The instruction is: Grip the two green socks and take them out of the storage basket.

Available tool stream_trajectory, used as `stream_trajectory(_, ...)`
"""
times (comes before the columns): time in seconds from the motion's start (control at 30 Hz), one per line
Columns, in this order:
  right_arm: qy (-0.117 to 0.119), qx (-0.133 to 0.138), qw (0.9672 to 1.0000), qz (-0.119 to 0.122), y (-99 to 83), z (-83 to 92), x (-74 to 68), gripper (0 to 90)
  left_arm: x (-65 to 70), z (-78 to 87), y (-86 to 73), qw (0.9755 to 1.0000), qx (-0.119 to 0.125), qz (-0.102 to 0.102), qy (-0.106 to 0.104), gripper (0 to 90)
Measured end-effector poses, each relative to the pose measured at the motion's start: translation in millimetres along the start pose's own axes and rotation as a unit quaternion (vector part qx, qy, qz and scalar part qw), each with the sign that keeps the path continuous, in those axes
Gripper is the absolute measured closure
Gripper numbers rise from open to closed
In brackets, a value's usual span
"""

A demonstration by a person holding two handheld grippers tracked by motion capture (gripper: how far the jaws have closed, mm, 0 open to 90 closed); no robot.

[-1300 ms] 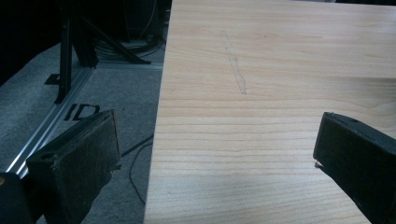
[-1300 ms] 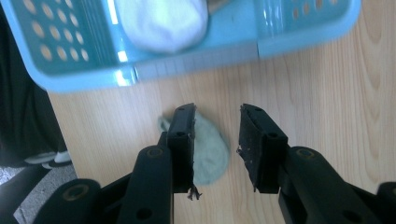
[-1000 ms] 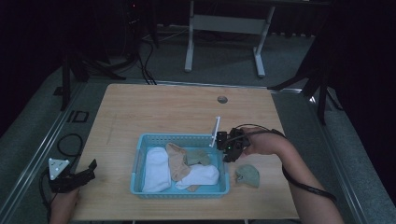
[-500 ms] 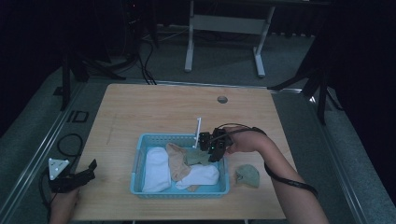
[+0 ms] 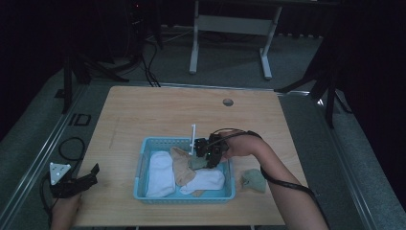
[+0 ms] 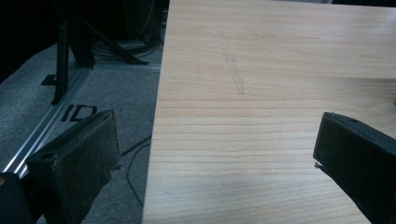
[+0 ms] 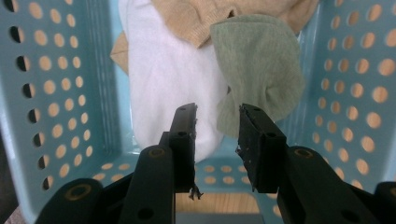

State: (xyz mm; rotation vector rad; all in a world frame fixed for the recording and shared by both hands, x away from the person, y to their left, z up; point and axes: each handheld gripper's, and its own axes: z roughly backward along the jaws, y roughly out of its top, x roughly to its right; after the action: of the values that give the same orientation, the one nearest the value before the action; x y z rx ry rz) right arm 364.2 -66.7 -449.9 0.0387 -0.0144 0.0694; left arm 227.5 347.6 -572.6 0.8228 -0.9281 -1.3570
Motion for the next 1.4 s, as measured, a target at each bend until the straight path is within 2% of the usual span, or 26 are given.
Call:
stream_trajectory(0.17,0.002,-0.01,1.0,-0.001,3.9,-13.5,6.2,66.9,-0.1,0.0,0.0,1.0,0.0,0.0,-0.001,0.7)
stream_trajectory(0.3,-0.01,-0.039,0.9992,0.0,4.8,-29.8,11.5,66.8,-0.1,0.1,0.0,1.0,0.0,0.0,-0.002,0.7)
stream_trajectory(0.4,-0.012,-0.046,0.9988,-0.003,4.9,-34.7,13.1,66.8,-0.1,-0.1,0.1,1.0,-0.001,0.0,-0.002,0.7)
stream_trajectory(0.47,-0.009,-0.037,0.9992,-0.008,5.5,-39.0,15.6,66.8,-0.1,-0.1,0.1,1.0,-0.001,0.0,-0.002,0.7)
stream_trajectory(0.67,-0.003,-0.034,0.9994,-0.004,10.5,-45.3,16.2,66.9,-0.3,-0.1,0.2,1.0,-0.002,-0.001,-0.002,0.7)
stream_trajectory(0.73,-0.002,-0.035,0.9994,-0.003,12.0,-47.3,16.8,72.7,-0.4,-0.1,0.2,1.0,-0.002,-0.001,-0.003,0.7)
stream_trajectory(0.77,0.0,-0.035,0.9994,-0.002,12.2,-47.1,17.2,81.1,-0.4,-0.1,0.1,1.0,-0.002,0.0,-0.003,0.7)
stream_trajectory(0.9,0.005,-0.033,0.9995,-0.004,10.8,-40.9,16.2,84.9,-0.4,-0.1,0.1,1.0,-0.001,0.0,-0.003,0.7)
stream_trajectory(1.03,0.0,-0.035,0.9994,-0.004,10.0,-34.7,15.3,85.1,-0.3,-0.1,0.1,1.0,-0.001,0.0,-0.002,0.7)
stream_trajectory(1.13,-0.003,-0.025,0.9997,-0.004,8.7,-26.3,14.4,85.3,-0.3,-0.2,0.2,1.0,-0.002,0.0,-0.001,0.7)
stream_trajectory(1.4,-0.014,-0.011,0.9998,0.002,7.1,2.6,7.1,85.8,-0.2,-0.4,0.3,1.0,-0.003,0.001,-0.001,0.7)
